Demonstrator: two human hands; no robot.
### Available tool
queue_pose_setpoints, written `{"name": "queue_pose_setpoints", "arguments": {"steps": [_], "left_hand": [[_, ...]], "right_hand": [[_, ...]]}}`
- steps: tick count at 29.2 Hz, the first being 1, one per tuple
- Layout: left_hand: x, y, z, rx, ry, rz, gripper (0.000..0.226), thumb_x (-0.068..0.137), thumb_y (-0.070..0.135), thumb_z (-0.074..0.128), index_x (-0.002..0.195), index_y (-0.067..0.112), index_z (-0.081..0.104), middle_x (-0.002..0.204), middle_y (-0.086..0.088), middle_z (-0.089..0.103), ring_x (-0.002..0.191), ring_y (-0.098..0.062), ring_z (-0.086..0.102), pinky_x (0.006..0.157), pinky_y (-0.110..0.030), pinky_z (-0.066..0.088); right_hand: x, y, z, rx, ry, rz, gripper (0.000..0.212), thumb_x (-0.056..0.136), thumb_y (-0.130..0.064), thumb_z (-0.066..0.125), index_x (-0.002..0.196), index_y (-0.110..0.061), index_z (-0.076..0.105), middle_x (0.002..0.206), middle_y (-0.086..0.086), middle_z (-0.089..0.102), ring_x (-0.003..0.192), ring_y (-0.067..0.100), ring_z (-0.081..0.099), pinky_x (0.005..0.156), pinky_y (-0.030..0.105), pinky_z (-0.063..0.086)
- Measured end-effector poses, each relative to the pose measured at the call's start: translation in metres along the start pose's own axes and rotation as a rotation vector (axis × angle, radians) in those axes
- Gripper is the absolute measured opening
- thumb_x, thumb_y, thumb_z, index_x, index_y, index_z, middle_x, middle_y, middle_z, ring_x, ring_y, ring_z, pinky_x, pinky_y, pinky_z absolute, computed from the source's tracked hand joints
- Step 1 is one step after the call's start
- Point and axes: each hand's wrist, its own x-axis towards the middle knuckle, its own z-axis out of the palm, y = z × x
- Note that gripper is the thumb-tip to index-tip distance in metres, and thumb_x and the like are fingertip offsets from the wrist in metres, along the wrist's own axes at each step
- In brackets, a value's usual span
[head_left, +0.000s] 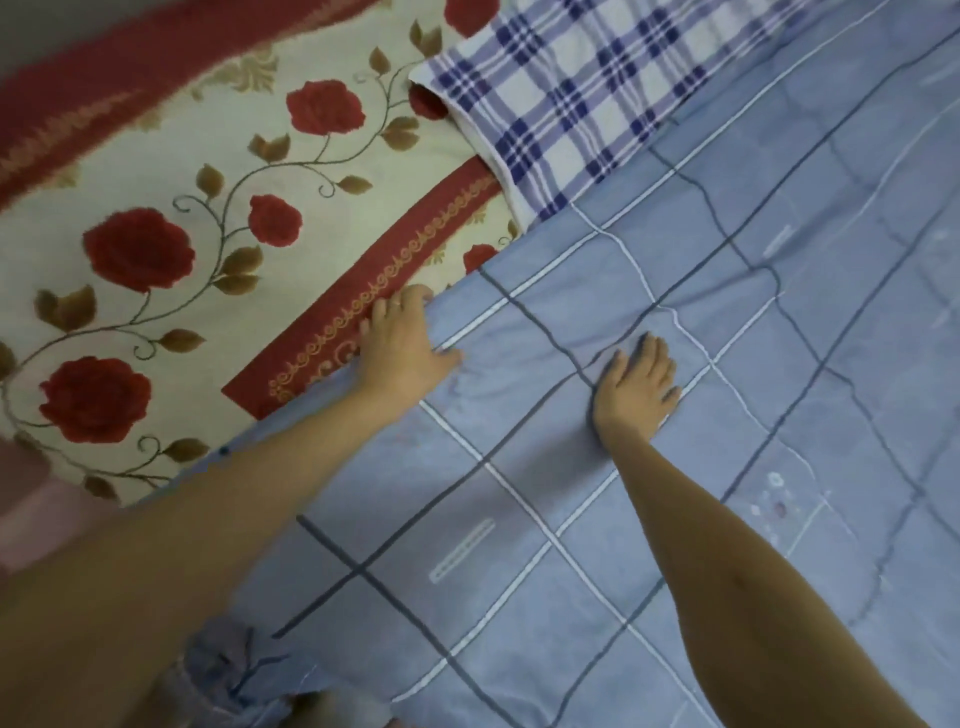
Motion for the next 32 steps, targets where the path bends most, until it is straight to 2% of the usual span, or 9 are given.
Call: {"name": "queue_pose_setpoints", "arguments": {"steps": [4, 10, 12, 15, 17, 19, 24, 28, 32], "left_hand": [[0.038, 0.017, -0.003, -0.222, -0.129, 0.167, 0.026, 0.084, 0.021, 0.066, 0.102, 0.010, 0.051, 0.095, -0.007, 0.060, 0.083, -0.023, 0.057, 0.068, -0.035, 0.046], [0.056, 0.062, 0.023, -0.261, -0.209, 0.329, 0.027, 0.091, 0.010, 0.057, 0.118, 0.010, 0.056, 0.106, -0.002, 0.057, 0.094, -0.012, 0.053, 0.079, -0.023, 0.043], [0.059, 0.073, 0.031, -0.258, -0.244, 0.263, 0.007, 0.093, 0.013, 0.055, 0.095, 0.011, 0.061, 0.087, -0.003, 0.056, 0.077, -0.009, 0.053, 0.069, -0.022, 0.041], [0.074, 0.091, 0.030, -0.352, -0.203, 0.150, 0.036, 0.095, 0.017, 0.054, 0.061, 0.018, 0.040, 0.059, 0.005, 0.037, 0.050, -0.002, 0.036, 0.052, -0.021, 0.027], [0.083, 0.101, 0.027, -0.324, -0.151, 0.152, 0.043, 0.095, 0.020, 0.054, 0.060, 0.017, 0.029, 0.056, 0.002, 0.026, 0.050, -0.006, 0.026, 0.051, -0.025, 0.019], [0.087, 0.101, 0.021, -0.293, -0.088, 0.158, 0.038, 0.095, 0.019, 0.054, 0.060, 0.013, 0.038, 0.056, 0.000, 0.030, 0.048, -0.002, 0.026, 0.050, -0.023, 0.020], [0.101, 0.092, -0.002, -0.219, 0.040, 0.138, 0.015, 0.090, 0.014, 0.059, 0.098, 0.006, 0.070, 0.089, 0.001, 0.064, 0.083, -0.006, 0.056, 0.074, -0.008, 0.041], [0.116, 0.085, -0.009, -0.071, 0.062, 0.209, 0.017, 0.092, 0.012, 0.056, 0.098, 0.003, 0.069, 0.090, 0.000, 0.062, 0.086, -0.012, 0.056, 0.075, -0.014, 0.040], [0.117, 0.075, 0.005, -0.086, -0.073, 0.189, 0.014, 0.094, 0.024, 0.054, 0.089, 0.012, 0.059, 0.091, -0.004, 0.055, 0.086, -0.013, 0.049, 0.070, -0.017, 0.035]], "right_hand": [[-0.005, 0.006, 0.021, -0.012, 0.237, -0.110, 0.052, 0.095, -0.033, 0.027, 0.144, -0.019, 0.038, 0.152, 0.001, 0.034, 0.141, 0.024, 0.029, 0.114, 0.037, 0.003], [0.009, 0.018, 0.027, 0.012, 0.324, -0.025, 0.050, 0.089, -0.029, 0.031, 0.134, -0.015, 0.050, 0.143, 0.004, 0.047, 0.134, 0.023, 0.039, 0.112, 0.040, 0.006], [0.010, 0.020, 0.023, 0.034, 0.288, -0.019, 0.052, 0.088, -0.029, 0.030, 0.133, -0.014, 0.050, 0.142, 0.005, 0.046, 0.134, 0.024, 0.038, 0.113, 0.042, 0.007], [0.011, 0.017, 0.022, 0.042, 0.254, -0.027, 0.051, 0.088, -0.029, 0.029, 0.133, -0.014, 0.048, 0.143, 0.005, 0.044, 0.134, 0.023, 0.036, 0.115, 0.045, 0.009], [0.013, 0.018, 0.018, 0.060, 0.242, -0.002, 0.050, 0.088, -0.028, 0.031, 0.132, -0.013, 0.049, 0.143, 0.005, 0.044, 0.134, 0.023, 0.037, 0.115, 0.044, 0.008], [0.012, 0.017, 0.018, 0.056, 0.246, -0.009, 0.048, 0.088, -0.027, 0.034, 0.131, -0.013, 0.050, 0.142, 0.005, 0.045, 0.133, 0.022, 0.037, 0.114, 0.044, 0.009], [0.014, 0.017, 0.015, 0.064, 0.238, -0.018, 0.047, 0.088, -0.027, 0.035, 0.131, -0.014, 0.051, 0.142, 0.005, 0.046, 0.133, 0.022, 0.038, 0.114, 0.044, 0.010], [0.014, 0.019, 0.016, 0.061, 0.250, -0.025, 0.047, 0.088, -0.027, 0.036, 0.131, -0.015, 0.051, 0.142, 0.004, 0.045, 0.133, 0.022, 0.038, 0.114, 0.044, 0.010], [0.014, 0.019, 0.019, 0.071, 0.253, -0.021, 0.047, 0.088, -0.026, 0.038, 0.132, -0.015, 0.049, 0.143, 0.004, 0.044, 0.134, 0.022, 0.037, 0.114, 0.044, 0.010]]}}
